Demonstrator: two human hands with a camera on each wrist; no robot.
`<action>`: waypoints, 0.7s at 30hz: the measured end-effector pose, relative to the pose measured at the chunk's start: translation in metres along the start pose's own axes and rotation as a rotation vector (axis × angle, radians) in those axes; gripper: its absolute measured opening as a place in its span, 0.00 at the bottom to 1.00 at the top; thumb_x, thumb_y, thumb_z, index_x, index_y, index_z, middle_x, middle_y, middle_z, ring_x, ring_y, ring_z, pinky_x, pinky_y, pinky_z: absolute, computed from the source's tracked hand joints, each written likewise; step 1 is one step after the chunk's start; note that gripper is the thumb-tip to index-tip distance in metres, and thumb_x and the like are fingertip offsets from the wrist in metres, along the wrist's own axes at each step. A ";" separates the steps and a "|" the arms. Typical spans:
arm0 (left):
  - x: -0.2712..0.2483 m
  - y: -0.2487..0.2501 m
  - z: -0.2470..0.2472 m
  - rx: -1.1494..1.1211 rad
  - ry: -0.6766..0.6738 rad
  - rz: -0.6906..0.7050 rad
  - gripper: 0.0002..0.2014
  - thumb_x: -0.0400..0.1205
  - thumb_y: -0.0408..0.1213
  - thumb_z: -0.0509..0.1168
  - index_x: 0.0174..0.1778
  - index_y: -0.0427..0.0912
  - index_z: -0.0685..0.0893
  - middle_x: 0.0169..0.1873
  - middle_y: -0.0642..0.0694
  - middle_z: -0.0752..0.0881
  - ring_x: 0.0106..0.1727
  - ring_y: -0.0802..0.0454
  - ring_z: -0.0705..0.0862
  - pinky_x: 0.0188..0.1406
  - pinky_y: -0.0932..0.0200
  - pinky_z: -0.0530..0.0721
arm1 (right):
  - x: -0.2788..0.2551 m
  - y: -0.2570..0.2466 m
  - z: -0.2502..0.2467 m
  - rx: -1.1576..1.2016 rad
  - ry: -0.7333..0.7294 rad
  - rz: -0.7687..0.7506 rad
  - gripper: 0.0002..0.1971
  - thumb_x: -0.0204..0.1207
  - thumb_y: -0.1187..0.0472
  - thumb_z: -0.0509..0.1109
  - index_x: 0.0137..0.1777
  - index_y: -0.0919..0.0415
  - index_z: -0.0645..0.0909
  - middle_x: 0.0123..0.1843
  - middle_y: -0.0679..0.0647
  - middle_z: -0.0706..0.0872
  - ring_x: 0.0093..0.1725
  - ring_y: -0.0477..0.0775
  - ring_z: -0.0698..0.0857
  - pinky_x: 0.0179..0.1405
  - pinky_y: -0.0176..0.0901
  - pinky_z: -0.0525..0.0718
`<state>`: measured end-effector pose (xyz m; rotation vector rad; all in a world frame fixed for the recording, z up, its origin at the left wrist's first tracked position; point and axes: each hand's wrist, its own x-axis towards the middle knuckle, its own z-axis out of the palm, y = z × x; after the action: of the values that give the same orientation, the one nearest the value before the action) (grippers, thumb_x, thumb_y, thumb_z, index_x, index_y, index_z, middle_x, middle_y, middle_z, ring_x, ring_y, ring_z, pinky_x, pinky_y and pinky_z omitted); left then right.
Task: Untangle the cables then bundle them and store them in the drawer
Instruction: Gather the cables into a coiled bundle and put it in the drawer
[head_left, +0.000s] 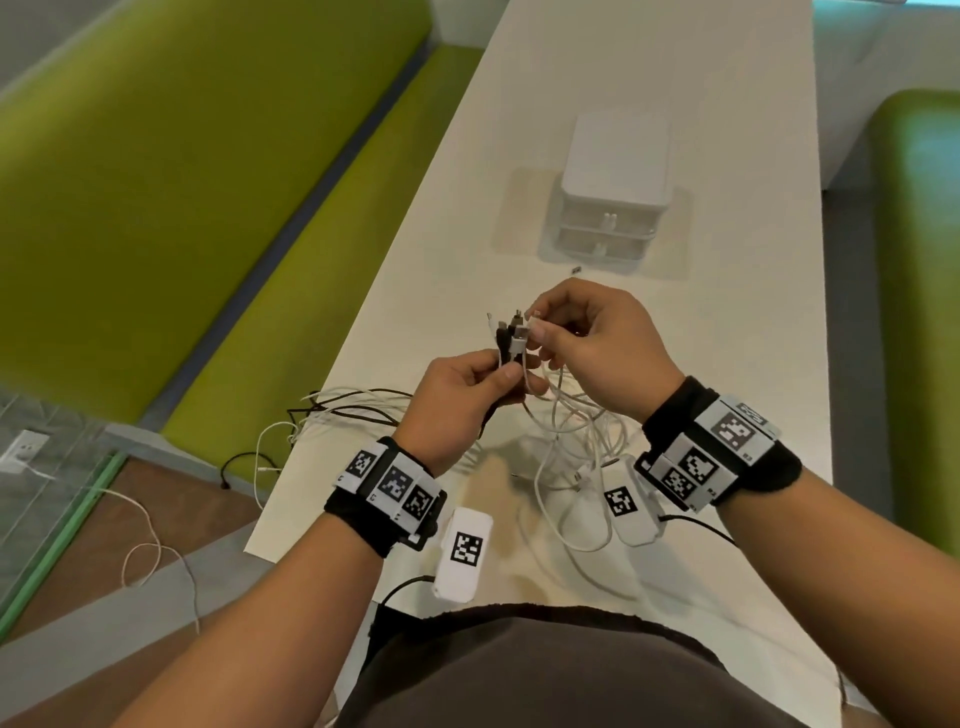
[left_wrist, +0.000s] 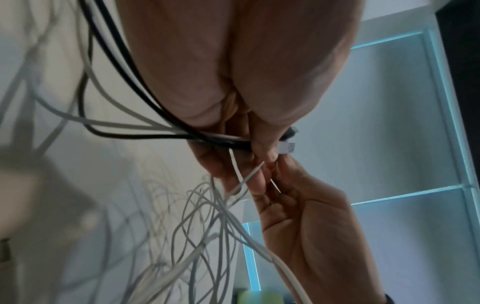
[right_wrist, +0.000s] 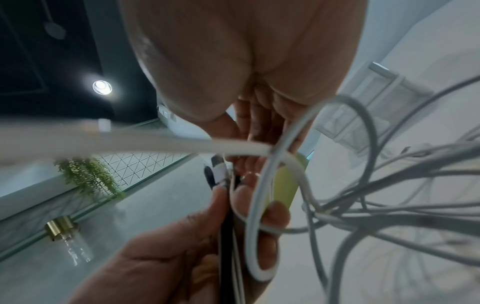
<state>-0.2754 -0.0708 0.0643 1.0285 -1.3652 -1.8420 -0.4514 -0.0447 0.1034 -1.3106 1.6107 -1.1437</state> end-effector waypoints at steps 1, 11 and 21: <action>-0.001 -0.001 -0.001 -0.009 0.007 -0.009 0.10 0.88 0.28 0.63 0.52 0.29 0.90 0.44 0.36 0.92 0.52 0.38 0.91 0.64 0.46 0.86 | 0.001 0.001 0.002 -0.012 0.002 -0.008 0.03 0.79 0.64 0.76 0.47 0.56 0.87 0.36 0.55 0.92 0.33 0.55 0.90 0.41 0.60 0.90; 0.009 0.020 -0.010 -0.081 0.127 0.044 0.13 0.91 0.30 0.56 0.44 0.37 0.83 0.38 0.37 0.89 0.48 0.37 0.90 0.59 0.37 0.88 | -0.022 0.035 0.028 -0.350 -0.374 0.032 0.07 0.80 0.56 0.71 0.56 0.49 0.85 0.43 0.46 0.92 0.45 0.48 0.89 0.57 0.56 0.86; 0.007 0.024 -0.015 0.038 0.215 0.059 0.08 0.89 0.41 0.63 0.44 0.47 0.73 0.27 0.55 0.67 0.26 0.56 0.64 0.28 0.58 0.68 | -0.015 0.039 0.010 -0.685 -0.181 -0.316 0.25 0.69 0.78 0.74 0.58 0.49 0.89 0.74 0.54 0.74 0.63 0.56 0.77 0.58 0.53 0.82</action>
<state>-0.2653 -0.0905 0.0838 1.1572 -1.2911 -1.6170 -0.4519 -0.0291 0.0633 -2.0994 1.7675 -0.6162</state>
